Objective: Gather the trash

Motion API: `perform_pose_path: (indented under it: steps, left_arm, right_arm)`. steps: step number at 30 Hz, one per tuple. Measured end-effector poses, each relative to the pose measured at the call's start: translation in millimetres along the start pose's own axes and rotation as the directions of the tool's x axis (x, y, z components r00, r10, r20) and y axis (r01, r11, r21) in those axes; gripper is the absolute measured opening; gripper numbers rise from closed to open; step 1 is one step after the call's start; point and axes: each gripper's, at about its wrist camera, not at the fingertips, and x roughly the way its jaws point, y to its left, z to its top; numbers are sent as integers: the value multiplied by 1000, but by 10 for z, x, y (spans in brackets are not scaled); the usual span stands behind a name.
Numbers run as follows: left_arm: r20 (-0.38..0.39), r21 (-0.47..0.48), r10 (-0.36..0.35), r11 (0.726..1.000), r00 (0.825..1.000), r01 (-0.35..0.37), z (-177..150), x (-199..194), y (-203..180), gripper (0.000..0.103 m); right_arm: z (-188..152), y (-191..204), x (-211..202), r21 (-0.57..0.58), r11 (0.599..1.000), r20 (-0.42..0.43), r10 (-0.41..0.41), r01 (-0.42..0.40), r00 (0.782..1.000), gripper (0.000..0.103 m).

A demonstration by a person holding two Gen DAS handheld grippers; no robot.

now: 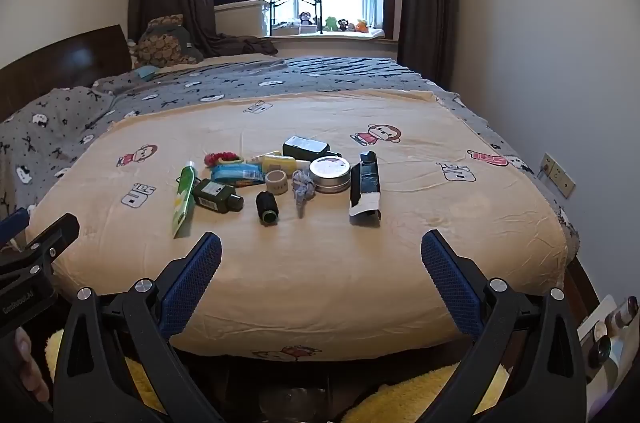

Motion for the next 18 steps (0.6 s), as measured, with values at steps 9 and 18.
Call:
perform_pose_path:
  steps: [9, 18]
  left_arm:
    - [-4, -1, -7, 1000, 1000, 7, 0, 4, -10, 95]
    - [-2, -5, -11, 1000, 1000, 11, 16, -26, -22, 95]
  right_arm:
    - [42, 6, -31, -1, 1000, 3, 4, -4, 1000, 100]
    - [11, -3, -41, 8, 1000, 21, 8, -8, 1000, 100]
